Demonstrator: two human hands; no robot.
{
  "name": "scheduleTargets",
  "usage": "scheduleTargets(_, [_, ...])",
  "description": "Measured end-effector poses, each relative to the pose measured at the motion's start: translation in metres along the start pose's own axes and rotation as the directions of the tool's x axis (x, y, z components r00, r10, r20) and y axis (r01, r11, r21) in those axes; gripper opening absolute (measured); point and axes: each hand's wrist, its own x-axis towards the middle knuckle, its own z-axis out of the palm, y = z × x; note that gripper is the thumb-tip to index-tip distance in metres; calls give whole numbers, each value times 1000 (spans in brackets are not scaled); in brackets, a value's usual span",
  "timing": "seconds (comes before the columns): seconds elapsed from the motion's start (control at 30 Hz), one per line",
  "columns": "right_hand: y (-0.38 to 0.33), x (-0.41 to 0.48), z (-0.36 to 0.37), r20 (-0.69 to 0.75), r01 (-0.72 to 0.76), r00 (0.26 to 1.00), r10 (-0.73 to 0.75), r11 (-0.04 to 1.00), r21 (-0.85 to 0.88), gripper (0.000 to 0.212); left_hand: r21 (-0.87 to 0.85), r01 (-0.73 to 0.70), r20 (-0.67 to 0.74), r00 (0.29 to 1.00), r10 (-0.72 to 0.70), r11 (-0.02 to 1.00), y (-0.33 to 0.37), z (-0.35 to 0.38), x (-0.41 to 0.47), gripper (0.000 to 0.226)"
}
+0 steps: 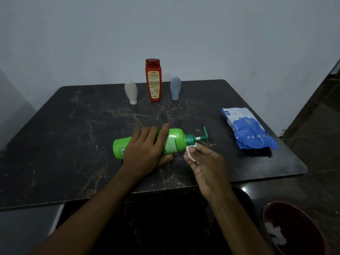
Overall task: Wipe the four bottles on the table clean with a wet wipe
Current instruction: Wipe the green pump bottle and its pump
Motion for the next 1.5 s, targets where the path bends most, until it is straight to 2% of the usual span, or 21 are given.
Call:
scheduleTargets(0.13, [-7, 12, -2, 123, 5, 992, 9, 994, -111, 17, -22, 1, -47, 999, -2, 1000, -2, -2, -1, 86])
scheduleTargets(0.27, [-5, 7, -6, 135, 42, 991, -22, 989, -141, 19, -29, 7, -29, 1000, -8, 1000, -4, 0, -1, 87])
scheduleTargets(0.37, [-3, -3, -2, 85, -7, 996, 11, 999, -49, 16, -32, 11, -17, 1000, -11, 999, -3, 0, 0, 87])
scheduleTargets(0.43, [-6, -1, 0, 68, -57, 996, 57, 998, 0, 25, -31, 3, -15, 1000, -3, 1000, -2, 0, 0, 87])
scheduleTargets(0.5, [-11, 1, 4, 81, -92, 993, 90, 996, 10, 33, -25, -7, -11, 1000, 6, 1000, -2, 0, 0, 88])
scheduleTargets(0.57, [-14, 2, 5, 64, -104, 993, 104, 995, 7, 28, -17, 2, -5, 1000, -2, 1000, -2, 0, 0, 90])
scheduleTargets(0.73, [-13, -21, 6, 27, -50, 998, 52, 997, -57, 17, -9, 6, 4, 1000, -6, 1000, -4, 1, -1, 91])
scheduleTargets(0.77, [-14, -26, 5, 25, 0, 1000, 3, 993, -115, 14, -5, 2, 6, 1000, -2, 1000, -4, 2, -1, 91])
scheduleTargets(0.8, [-14, -30, 5, 20, 107, 994, -105, 968, -229, 13, -3, -2, 6, 1000, 2, 1000, -5, 2, -1, 91])
scheduleTargets(0.83, [-14, -32, 2, 30, 271, 959, -283, 875, -401, 15, -3, -5, 5, 1000, 5, 1000, -5, 3, -1, 91])
scheduleTargets(0.87, [-14, -30, -1, 94, 446, 867, -490, 677, -586, 17, -2, -6, 2, 1000, 6, 1000, -5, 2, 0, 90])
scheduleTargets(0.9, [-12, -27, -6, 222, 567, 736, -640, 403, -719, 17, -2, -8, -2, 1000, 8, 1000, -5, 2, -1, 90])
scheduleTargets(0.93, [-8, -21, -9, 363, 616, 624, -692, 150, -773, 18, -3, -11, -4, 1000, 11, 1000, -5, 2, -1, 90])
scheduleTargets(0.97, [-4, -15, -12, 465, 615, 565, -682, -28, -788, 19, -6, -13, -5, 1000, 13, 1000, -4, 2, -1, 90])
scheduleTargets(1.0, [1, -9, -13, 525, 600, 543, -656, -134, -789, 21, -10, -17, -2, 1000, 17, 1000, -4, 2, -1, 91])
scheduleTargets(1.03, [4, -4, -13, 554, 582, 537, -636, -196, -789, 23, -16, -21, 3, 1000, 21, 1000, -4, 2, -1, 91])
scheduleTargets(1.2, [7, 9, -2, 566, 463, 530, -631, -344, -817, 35, -23, -15, 15, 1000, 15, 1000, -5, 3, -1, 89])
scheduleTargets(1.27, [9, 5, -4, 585, 474, 490, -646, -366, -801, 32, -23, -8, 13, 1000, 8, 1000, -5, 3, -1, 90])
scheduleTargets(1.37, [15, -3, -17, 602, 558, 440, -667, -322, -765, 23, -32, 16, 12, 1000, -15, 999, -5, 2, -1, 89])
scheduleTargets(1.43, [15, -6, -26, 535, 582, 487, -691, -201, -788, 17, -52, 59, -12, 998, -60, 997, -6, 0, -1, 85])
scheduleTargets(1.5, [12, -8, -33, 422, 592, 555, -717, -16, -806, 9, -85, 117, -56, 991, -122, 990, -7, -1, -2, 81])
